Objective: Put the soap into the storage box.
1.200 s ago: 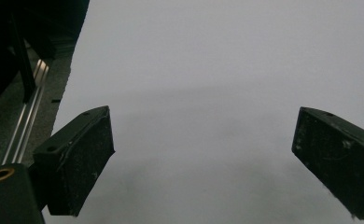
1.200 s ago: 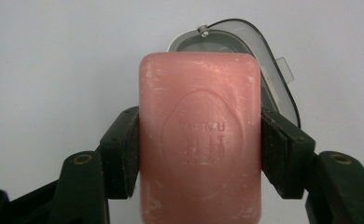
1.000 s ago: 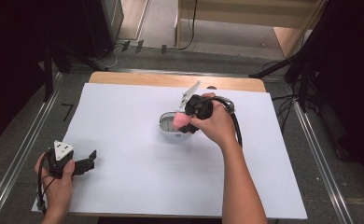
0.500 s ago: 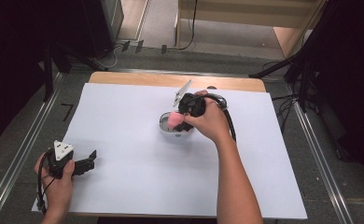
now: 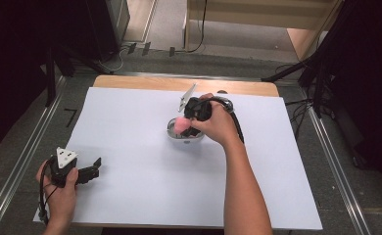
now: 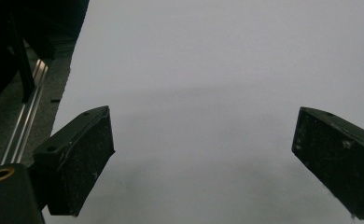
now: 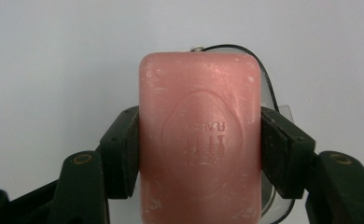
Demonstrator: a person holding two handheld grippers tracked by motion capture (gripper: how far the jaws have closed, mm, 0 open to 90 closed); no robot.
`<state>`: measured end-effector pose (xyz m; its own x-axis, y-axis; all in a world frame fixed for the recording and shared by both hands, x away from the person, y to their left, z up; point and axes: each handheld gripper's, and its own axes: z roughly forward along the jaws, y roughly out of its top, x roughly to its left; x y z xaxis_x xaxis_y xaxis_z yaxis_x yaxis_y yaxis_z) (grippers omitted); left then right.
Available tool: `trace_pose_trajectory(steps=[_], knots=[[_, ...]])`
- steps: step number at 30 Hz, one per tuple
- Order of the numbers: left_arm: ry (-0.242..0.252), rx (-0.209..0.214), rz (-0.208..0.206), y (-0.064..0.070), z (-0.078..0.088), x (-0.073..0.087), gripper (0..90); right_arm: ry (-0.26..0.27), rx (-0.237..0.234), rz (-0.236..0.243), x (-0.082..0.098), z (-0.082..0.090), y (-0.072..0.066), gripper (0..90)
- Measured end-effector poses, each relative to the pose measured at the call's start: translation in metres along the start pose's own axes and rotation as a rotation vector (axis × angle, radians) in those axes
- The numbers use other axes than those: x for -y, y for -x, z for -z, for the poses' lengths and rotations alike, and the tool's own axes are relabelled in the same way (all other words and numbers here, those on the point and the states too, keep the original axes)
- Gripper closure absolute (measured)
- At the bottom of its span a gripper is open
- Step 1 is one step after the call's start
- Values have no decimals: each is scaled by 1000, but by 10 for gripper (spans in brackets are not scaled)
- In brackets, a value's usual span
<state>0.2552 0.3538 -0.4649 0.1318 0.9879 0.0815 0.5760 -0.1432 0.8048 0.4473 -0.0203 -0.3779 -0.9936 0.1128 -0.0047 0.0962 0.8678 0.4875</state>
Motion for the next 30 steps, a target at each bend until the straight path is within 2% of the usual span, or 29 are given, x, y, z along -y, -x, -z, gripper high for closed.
trace_pose_trajectory(steps=[6, 9, 13, 18, 22, 24, 30], knots=[[0, 2, 4, 0, 0, 0, 60, -13, -20, 20, -2, -5, 4, 389], [0, 3, 4, 0, 0, 0, 60, -35, -20, 47, -4, -9, 6, 389], [-1, 5, 5, -1, 0, 0, 60, -71, -13, 59, -6, -11, 8, 388], [-2, 4, 4, -1, 0, 0, 60, -67, -1, 60, -3, -12, 12, 388], [-2, 3, 4, -1, 0, 0, 60, -74, -2, 87, -3, -15, 13, 389], [-2, 3, 4, -1, 0, 0, 60, -77, -10, 83, -3, -16, 13, 389], [-2, 3, 4, -1, 0, 0, 60, -96, 6, 89, 0, -18, 14, 388]])
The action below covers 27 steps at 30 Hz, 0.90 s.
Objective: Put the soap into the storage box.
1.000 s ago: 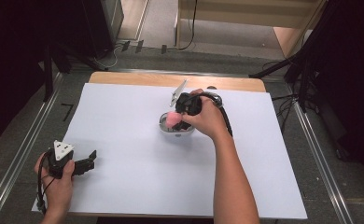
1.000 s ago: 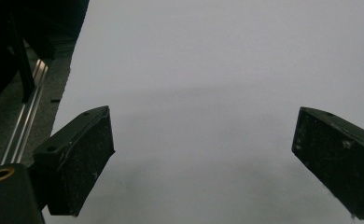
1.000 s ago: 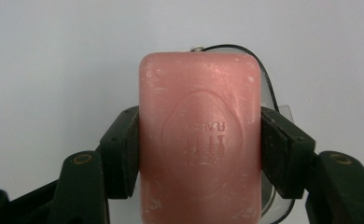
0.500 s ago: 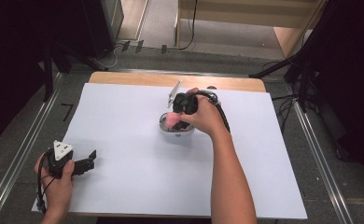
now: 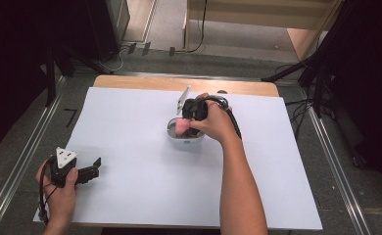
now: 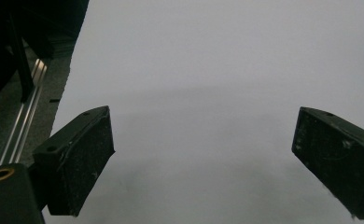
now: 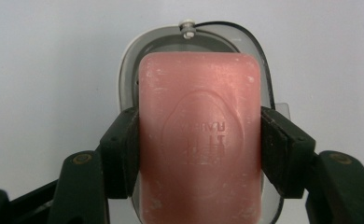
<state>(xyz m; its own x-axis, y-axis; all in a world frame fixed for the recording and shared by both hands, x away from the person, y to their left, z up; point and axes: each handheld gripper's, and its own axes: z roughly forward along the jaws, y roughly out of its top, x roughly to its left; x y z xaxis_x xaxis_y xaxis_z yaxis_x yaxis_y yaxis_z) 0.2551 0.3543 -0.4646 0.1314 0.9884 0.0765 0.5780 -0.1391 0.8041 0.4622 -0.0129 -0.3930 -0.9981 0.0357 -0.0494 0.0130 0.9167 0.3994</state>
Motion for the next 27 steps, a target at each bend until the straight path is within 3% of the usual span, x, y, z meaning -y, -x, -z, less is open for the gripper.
trace_pose_trajectory(steps=[11, 13, 14, 18, 21, 22, 23, 27], knots=[[0, -1, 0, 0, 0, 0, 60, 15, 6, -4, 1, 2, 0, 382], [-1, -1, 0, 0, 0, 0, 60, 63, 43, -6, 2, 8, -1, 340], [-1, -2, 1, 0, 0, 0, 60, 114, 73, -22, 2, 16, -1, 306], [-1, -1, 2, 0, 0, 0, 60, 156, 64, -65, 5, 23, -3, 274], [-2, -2, 0, 0, 0, 0, 60, 158, 70, -90, 8, 25, -4, 237], [-2, -1, 1, 0, 0, 0, 60, 174, 88, -127, 12, 27, -6, 206], [-2, -1, 1, 0, 0, 0, 60, 174, 88, -127, 12, 27, -6, 206], [-2, -3, 1, 0, 0, 0, 60, 221, 107, -201, 24, 29, -8, 167]])
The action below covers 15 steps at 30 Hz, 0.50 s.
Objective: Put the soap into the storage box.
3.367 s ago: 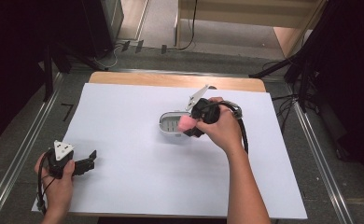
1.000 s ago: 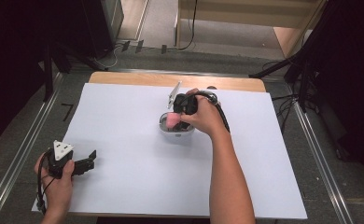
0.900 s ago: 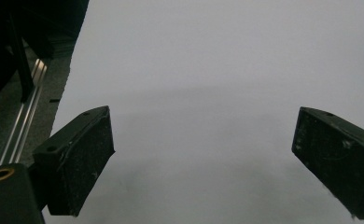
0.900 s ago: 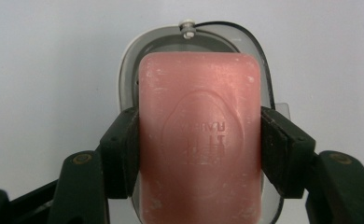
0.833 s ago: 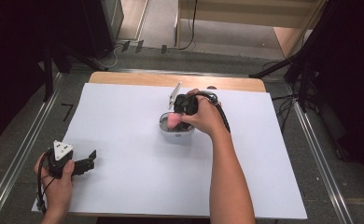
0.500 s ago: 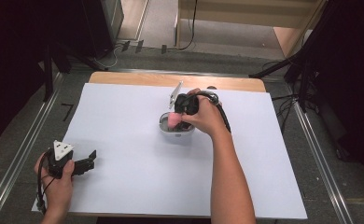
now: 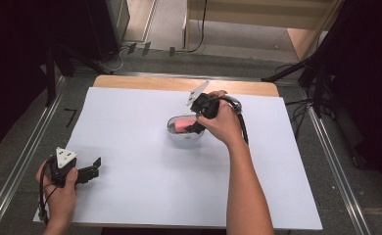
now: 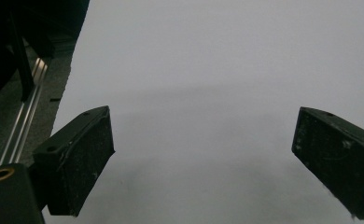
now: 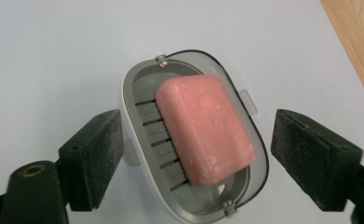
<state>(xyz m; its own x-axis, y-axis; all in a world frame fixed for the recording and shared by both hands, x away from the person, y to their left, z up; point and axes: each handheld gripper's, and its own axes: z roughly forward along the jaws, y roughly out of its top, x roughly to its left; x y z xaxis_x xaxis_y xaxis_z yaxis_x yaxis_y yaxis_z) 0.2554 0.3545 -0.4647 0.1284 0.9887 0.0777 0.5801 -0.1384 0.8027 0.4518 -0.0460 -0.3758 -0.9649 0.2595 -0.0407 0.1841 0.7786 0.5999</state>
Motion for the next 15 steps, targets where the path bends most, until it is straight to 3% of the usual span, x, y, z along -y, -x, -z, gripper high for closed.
trace_pose_trajectory(steps=[3, 5, 8, 15], knots=[[0, -1, 0, 0, 0, 0, 60, 10, 22, -54, 14, 5, -1, 134], [0, -1, 0, 0, 0, 0, 60, 7, 36, -59, 17, 6, -1, 126], [-1, -3, -1, 0, 0, 0, 60, -10, 62, -102, 32, 8, -6, 28], [3, -3, -1, 1, 0, 0, 60, 2, 77, -146, 57, 10, -11, 0]])
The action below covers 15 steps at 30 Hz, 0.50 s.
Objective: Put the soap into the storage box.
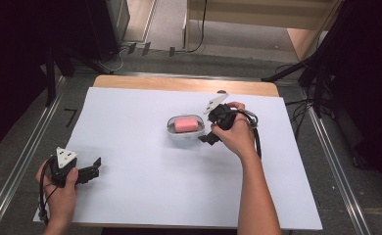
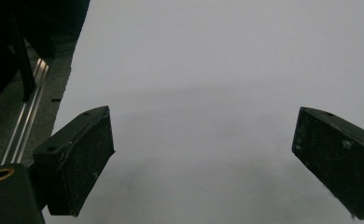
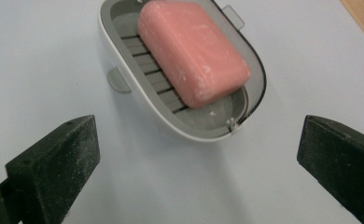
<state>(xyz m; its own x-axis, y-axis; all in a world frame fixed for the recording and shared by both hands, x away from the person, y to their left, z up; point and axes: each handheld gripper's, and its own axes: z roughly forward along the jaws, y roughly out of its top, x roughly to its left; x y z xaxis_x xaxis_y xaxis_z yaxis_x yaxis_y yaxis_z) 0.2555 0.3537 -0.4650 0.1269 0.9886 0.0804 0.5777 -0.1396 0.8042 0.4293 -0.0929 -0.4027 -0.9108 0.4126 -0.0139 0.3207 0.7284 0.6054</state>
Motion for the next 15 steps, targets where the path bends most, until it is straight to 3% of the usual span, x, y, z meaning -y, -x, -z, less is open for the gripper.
trace_pose_trajectory(steps=[5, 8, 15], knots=[[-2, -1, -1, 0, 0, 0, 60, 17, -46, -37, 17, 2, 1, 32], [-5, -3, -3, 0, 0, 0, 60, 33, -45, -60, 28, 6, 1, 57], [-5, -3, -5, 0, 0, 0, 60, 78, 20, -76, 49, 12, -1, 15]])
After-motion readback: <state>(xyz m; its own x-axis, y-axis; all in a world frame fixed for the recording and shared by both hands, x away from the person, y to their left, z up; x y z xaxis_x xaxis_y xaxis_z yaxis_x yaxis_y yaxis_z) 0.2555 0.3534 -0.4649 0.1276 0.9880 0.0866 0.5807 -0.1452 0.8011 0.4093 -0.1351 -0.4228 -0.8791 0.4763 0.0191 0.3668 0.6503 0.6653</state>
